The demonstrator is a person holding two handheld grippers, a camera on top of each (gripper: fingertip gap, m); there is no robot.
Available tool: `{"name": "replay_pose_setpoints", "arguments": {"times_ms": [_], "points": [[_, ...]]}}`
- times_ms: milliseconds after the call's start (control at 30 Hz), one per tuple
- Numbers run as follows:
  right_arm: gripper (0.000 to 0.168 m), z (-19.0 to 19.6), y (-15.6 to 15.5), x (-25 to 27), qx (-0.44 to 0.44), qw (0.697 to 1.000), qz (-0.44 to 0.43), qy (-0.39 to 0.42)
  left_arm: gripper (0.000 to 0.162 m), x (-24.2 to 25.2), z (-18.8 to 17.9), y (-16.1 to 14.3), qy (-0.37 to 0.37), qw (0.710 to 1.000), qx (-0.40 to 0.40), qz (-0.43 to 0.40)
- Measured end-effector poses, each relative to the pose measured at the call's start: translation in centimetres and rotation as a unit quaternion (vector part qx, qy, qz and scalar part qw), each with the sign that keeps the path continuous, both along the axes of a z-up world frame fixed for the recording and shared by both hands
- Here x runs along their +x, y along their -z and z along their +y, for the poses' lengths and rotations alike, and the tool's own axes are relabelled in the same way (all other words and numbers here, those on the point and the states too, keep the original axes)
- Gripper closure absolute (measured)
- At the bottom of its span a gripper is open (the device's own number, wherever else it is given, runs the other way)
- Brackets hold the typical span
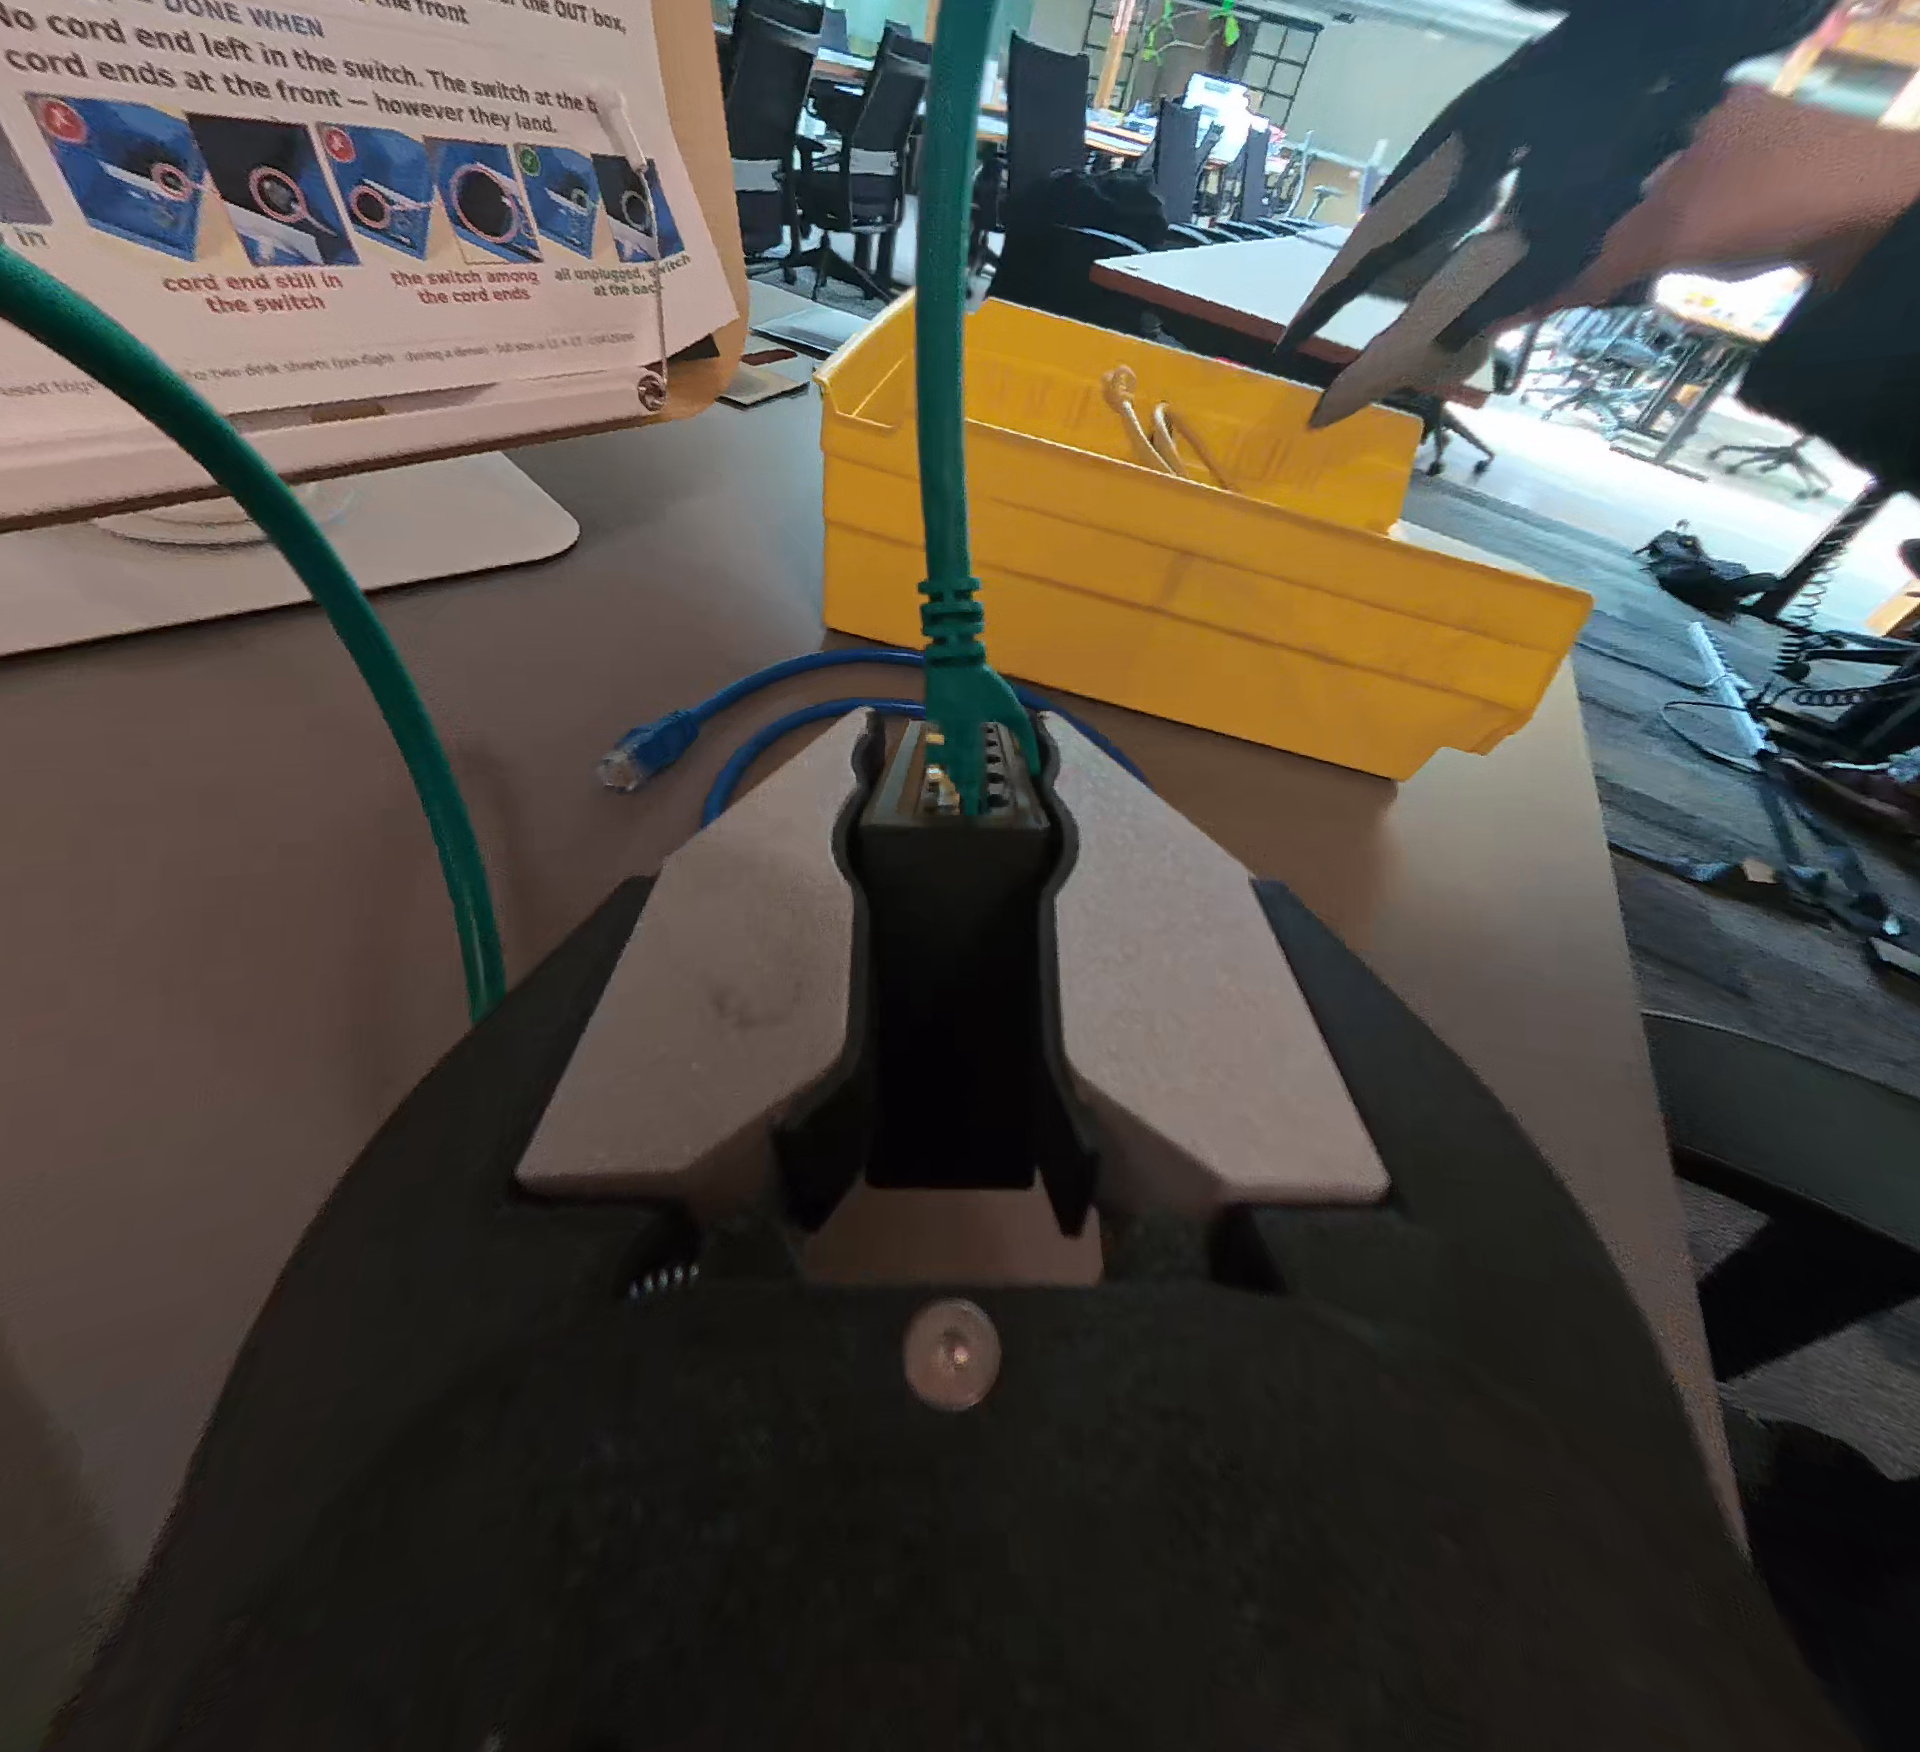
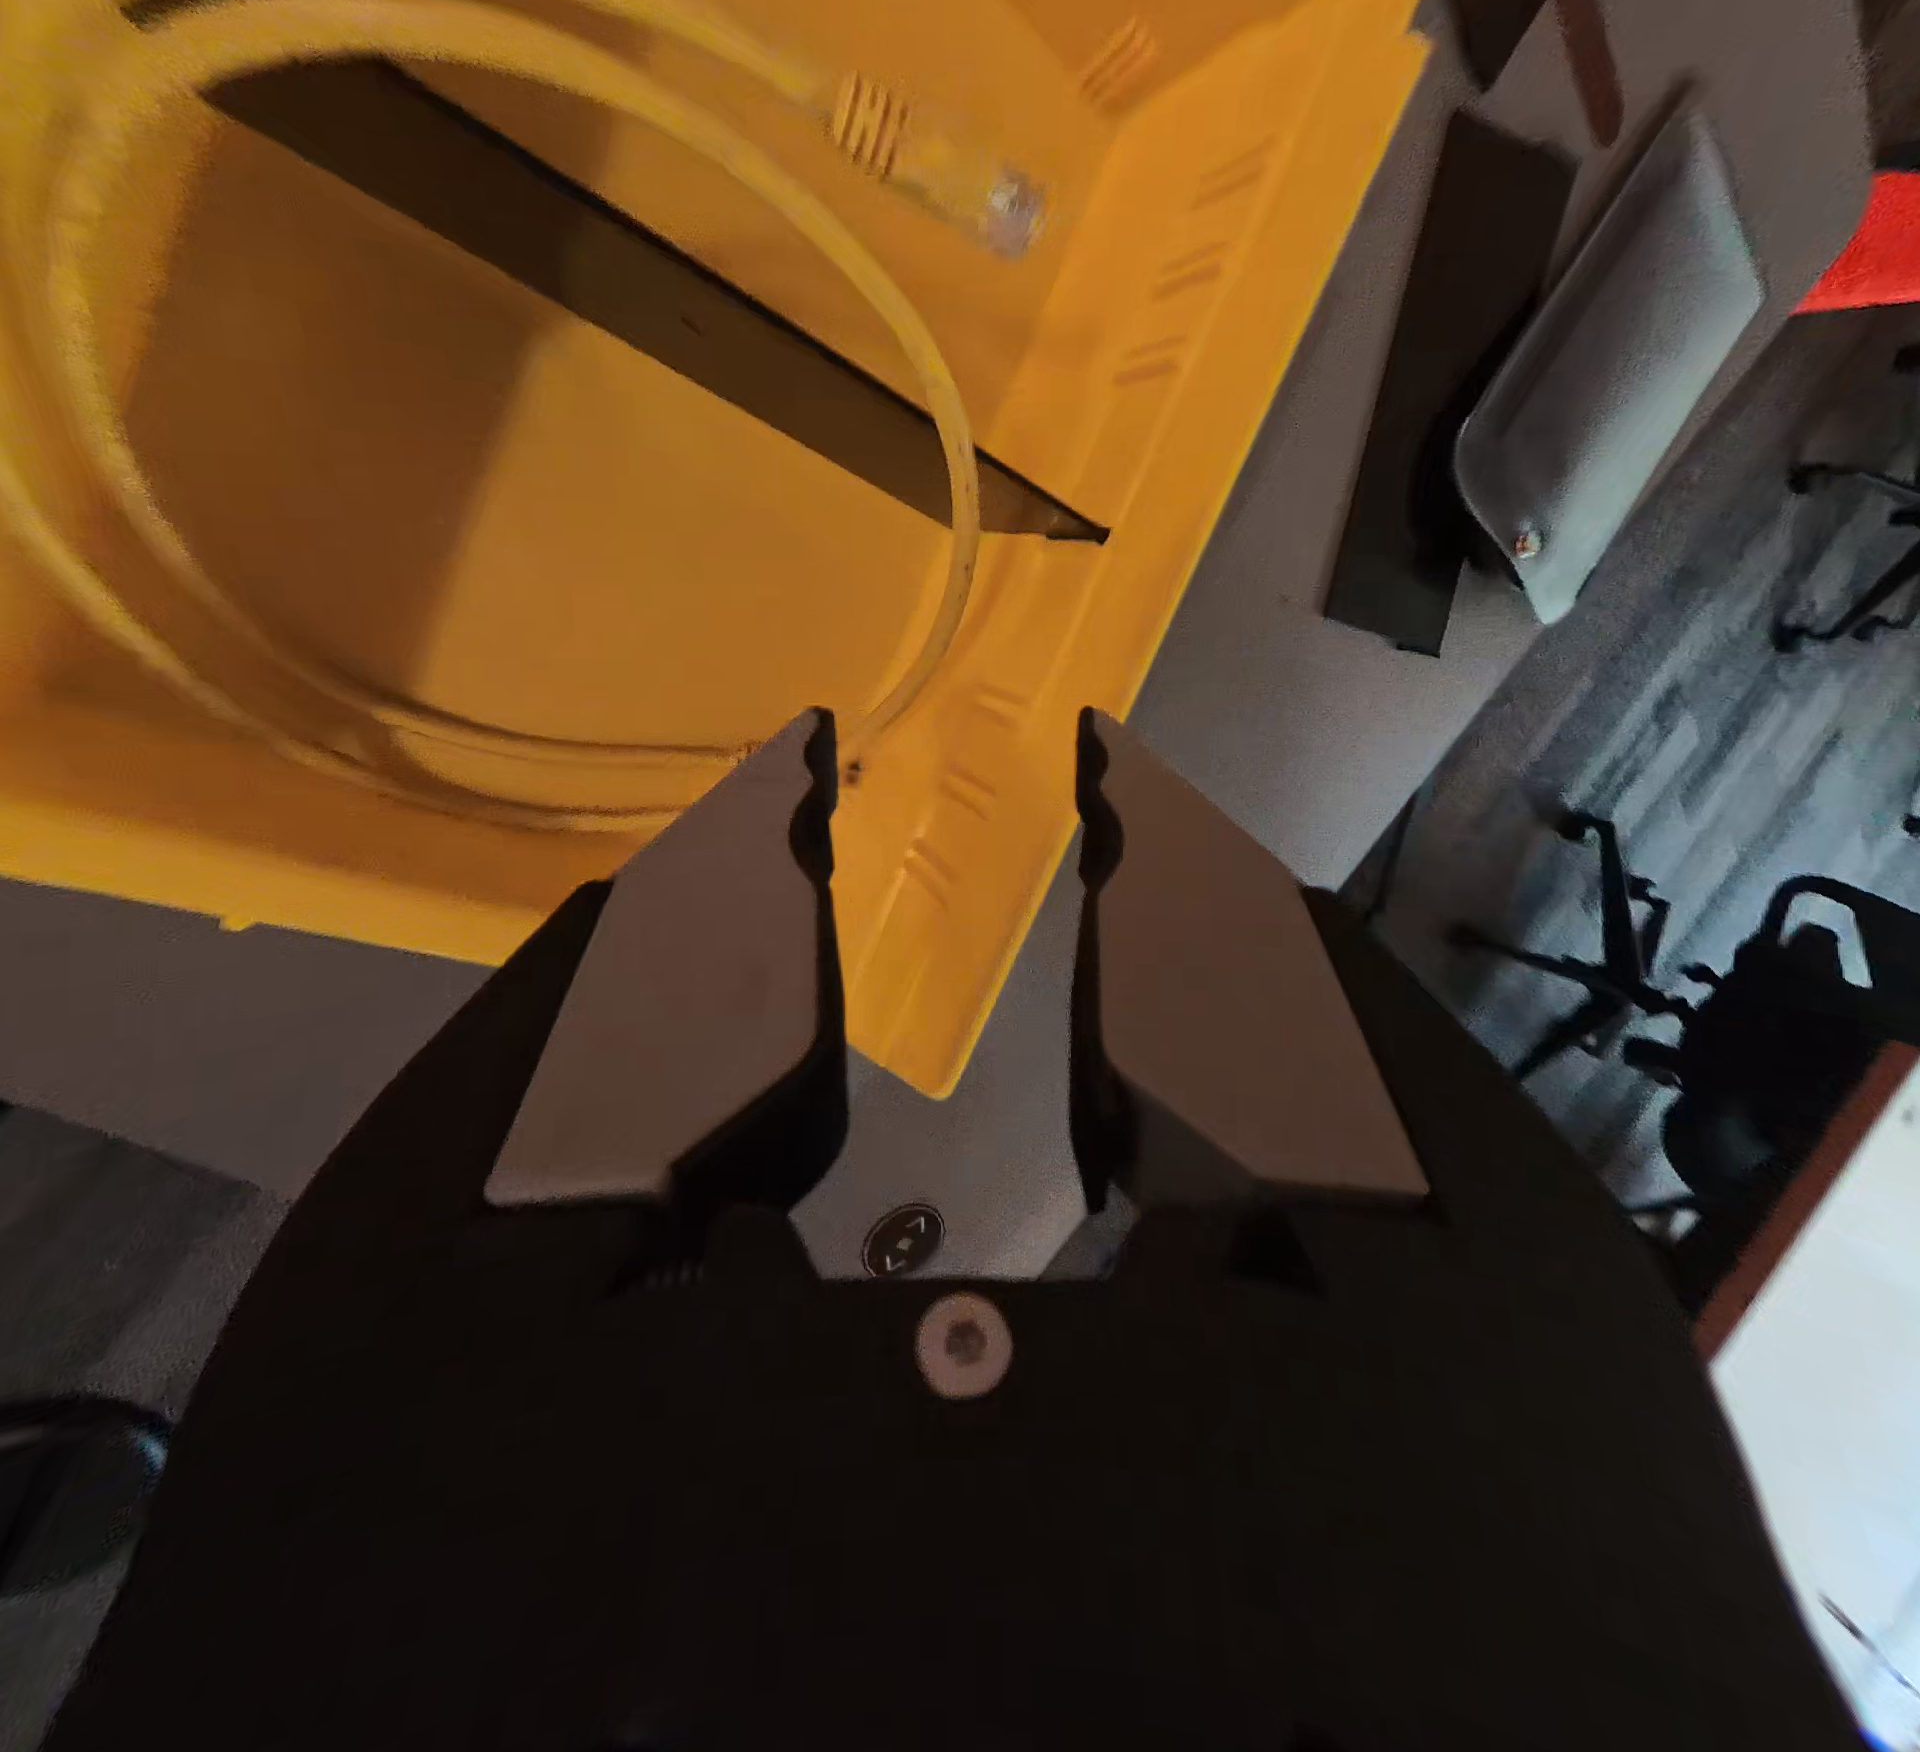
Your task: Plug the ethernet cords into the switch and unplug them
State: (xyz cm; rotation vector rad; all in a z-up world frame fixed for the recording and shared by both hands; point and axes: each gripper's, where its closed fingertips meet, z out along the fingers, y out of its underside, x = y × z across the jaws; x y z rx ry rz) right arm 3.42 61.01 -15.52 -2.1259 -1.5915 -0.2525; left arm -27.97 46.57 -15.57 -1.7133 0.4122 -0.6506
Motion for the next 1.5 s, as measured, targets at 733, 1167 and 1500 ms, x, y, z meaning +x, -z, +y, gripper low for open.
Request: {"name": "replay_pose_setpoints", "arguments": {"times_ms": [733, 1167, 1500], "points": [[0.122, -17.7, 9.1, -24.0, -0.156, 0.940, -0.069, -0.295, 0.137, -1.7, 0.2, -0.7, -0.036, 0.999, 0.021, 0.001], [0.165, -16.7, 9.6, -26.1, -0.214, 0.940, 0.050, -0.262, 0.137, -2.7, 0.2, -1.4, -0.048, 0.998, 0.027, -0.025], [0.165, -14.9, -9.3, -24.8, -0.159, 0.905, 0.331, -0.216, 0.137, -5.2, 0.1, -2.6, -0.095, 0.994, 0.055, -0.029]]}}
